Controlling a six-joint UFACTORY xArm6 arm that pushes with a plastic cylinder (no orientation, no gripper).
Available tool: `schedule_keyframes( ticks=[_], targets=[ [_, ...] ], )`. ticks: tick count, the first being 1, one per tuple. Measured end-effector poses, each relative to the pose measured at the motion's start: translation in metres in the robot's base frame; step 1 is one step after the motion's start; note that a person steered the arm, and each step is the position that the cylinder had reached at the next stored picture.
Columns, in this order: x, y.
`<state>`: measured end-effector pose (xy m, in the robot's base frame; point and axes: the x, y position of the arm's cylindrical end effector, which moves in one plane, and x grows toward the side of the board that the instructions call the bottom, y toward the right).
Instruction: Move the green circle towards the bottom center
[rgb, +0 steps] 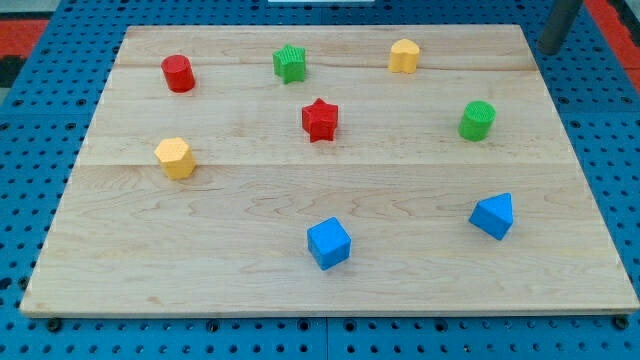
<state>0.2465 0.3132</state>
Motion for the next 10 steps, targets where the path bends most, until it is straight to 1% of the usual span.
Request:
schedule_keyframes(
  ticks=[2, 3, 4, 5, 6, 7, 8, 9, 10],
  targets=[
    [0.005, 0.000],
    [0.031, -0.014],
    [0.092, -0.036],
    [0.118, -0.055],
    [0.150, -0.100],
    [0.150, -0.136],
    [0.121, -0.104],
    [0.075, -0.118],
    [0.083, -0.168]
  ],
)
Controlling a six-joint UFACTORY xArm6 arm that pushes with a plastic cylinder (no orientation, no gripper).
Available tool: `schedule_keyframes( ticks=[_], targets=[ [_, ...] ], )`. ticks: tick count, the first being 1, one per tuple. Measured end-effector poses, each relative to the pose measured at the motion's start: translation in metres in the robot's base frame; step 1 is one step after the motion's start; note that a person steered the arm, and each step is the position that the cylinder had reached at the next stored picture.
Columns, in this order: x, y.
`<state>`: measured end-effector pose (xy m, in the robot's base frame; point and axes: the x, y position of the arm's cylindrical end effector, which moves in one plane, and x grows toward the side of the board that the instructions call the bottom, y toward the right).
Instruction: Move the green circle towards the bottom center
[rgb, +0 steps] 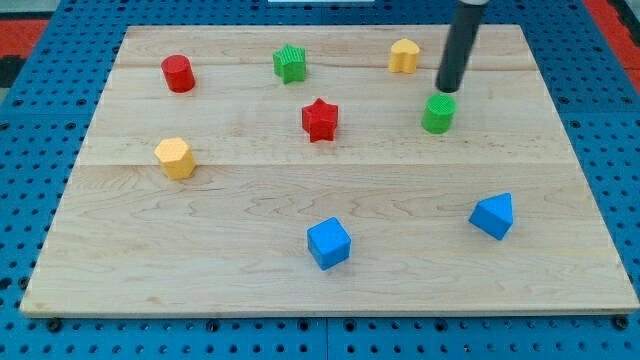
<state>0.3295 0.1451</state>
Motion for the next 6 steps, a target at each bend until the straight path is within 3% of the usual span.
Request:
schedule_keyframes(
  ticks=[1, 2, 3, 4, 5, 6],
  targets=[
    [0.088, 0.001],
    [0.103, 0.010],
    [0.092, 0.033],
    [0.156, 0.015],
    [0.177, 0.026],
    [0.124, 0.024]
  ],
)
